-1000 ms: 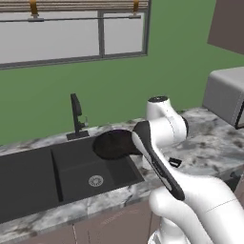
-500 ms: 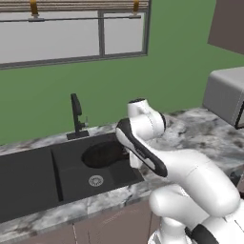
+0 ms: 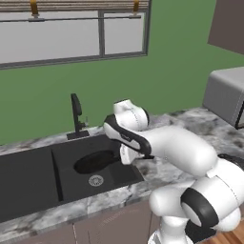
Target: Move the pot and pan from the stove into the sink.
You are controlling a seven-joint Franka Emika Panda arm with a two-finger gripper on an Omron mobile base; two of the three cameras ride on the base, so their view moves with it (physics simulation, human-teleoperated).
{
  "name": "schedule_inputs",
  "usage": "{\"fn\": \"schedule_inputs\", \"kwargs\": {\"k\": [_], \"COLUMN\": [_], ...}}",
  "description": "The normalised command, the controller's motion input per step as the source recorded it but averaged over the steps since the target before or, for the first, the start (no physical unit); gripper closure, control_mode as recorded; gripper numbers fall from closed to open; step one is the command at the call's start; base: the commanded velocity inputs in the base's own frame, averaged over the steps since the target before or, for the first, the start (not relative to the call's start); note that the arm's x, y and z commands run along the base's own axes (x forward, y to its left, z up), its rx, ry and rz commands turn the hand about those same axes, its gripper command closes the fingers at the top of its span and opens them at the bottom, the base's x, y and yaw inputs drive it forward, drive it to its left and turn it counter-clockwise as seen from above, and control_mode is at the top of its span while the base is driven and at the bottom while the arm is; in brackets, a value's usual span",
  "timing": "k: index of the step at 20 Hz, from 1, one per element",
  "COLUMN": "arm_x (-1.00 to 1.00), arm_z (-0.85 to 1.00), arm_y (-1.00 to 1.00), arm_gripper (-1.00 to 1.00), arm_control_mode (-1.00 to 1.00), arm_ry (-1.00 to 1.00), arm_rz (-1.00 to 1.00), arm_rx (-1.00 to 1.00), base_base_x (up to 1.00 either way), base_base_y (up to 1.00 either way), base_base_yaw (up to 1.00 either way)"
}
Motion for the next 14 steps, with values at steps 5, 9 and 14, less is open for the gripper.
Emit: {"fn": "schedule_inputs", "kwargs": {"k": [5, 9, 14], "arm_x": [0.00, 0.03, 0.27], "arm_z": [-0.18, -0.46, -0.36], "arm_y": [0.00, 0.00, 0.06], "arm_gripper": [1.00, 1.00, 1.00], "arm_control_mode": [-1.00, -1.00, -1.00], "arm_ry": [0.02, 0.05, 0.01], "arm_rz": [0.00, 0.00, 0.00], "arm_rx": [0.00, -0.01, 0.00], "base_base_x": [0.00, 0.00, 0.00], "base_base_y": [0.00, 0.00, 0.00], "base_base_yaw": [0.00, 0.00, 0.00]}}
